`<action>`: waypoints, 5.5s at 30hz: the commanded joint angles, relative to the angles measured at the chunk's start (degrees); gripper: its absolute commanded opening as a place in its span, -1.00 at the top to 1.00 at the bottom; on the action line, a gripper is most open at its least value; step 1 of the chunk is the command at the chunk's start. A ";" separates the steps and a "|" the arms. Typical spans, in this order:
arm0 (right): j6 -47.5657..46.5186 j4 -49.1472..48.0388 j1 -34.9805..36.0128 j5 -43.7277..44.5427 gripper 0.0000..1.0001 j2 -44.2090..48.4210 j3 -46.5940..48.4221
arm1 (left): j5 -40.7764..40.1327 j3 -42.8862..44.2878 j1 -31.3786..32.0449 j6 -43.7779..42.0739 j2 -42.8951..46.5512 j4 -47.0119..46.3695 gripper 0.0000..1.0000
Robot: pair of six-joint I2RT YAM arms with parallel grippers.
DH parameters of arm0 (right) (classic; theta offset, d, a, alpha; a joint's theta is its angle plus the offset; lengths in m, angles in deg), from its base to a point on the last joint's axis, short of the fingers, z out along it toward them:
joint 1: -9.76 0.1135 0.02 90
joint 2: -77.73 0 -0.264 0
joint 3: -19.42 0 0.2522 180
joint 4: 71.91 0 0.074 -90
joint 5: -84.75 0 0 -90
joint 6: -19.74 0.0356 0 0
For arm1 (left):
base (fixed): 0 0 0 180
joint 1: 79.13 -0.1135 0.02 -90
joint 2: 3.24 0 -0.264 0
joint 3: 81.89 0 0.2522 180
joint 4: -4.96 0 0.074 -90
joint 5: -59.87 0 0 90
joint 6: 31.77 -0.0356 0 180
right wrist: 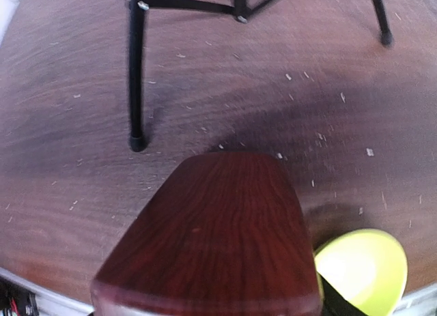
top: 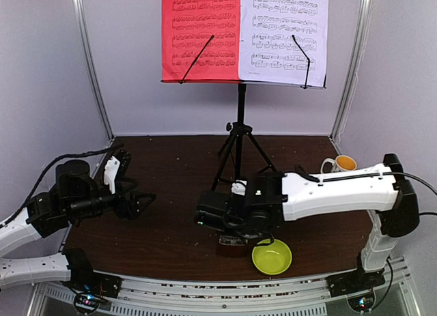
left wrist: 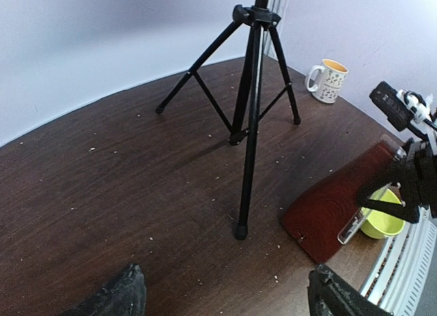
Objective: Set up the instrument practice props
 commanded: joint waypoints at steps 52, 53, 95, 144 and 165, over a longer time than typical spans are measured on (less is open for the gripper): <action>-50.40 -52.40 -14.55 -30.61 0.70 27.26 -26.53 | 22.43 -2.66 6.14 -18.60 -31.97 -28.96 -0.71; -50.42 -52.28 -14.51 -30.61 0.71 27.26 -26.52 | 22.83 -2.40 6.14 -18.64 -32.50 -29.18 -0.68; -44.43 -50.19 -13.22 -25.43 0.94 27.59 -27.84 | 17.78 -0.69 6.33 -20.13 -39.97 -32.16 0.16; -33.02 -25.46 -4.67 -2.00 -0.94 7.26 -7.33 | -0.34 -5.13 3.68 -9.83 -17.54 -21.06 -0.65; -49.43 -51.86 -18.55 -27.17 0.39 24.48 -41.63 | 10.64 3.42 3.68 -5.91 -32.13 -22.14 0.15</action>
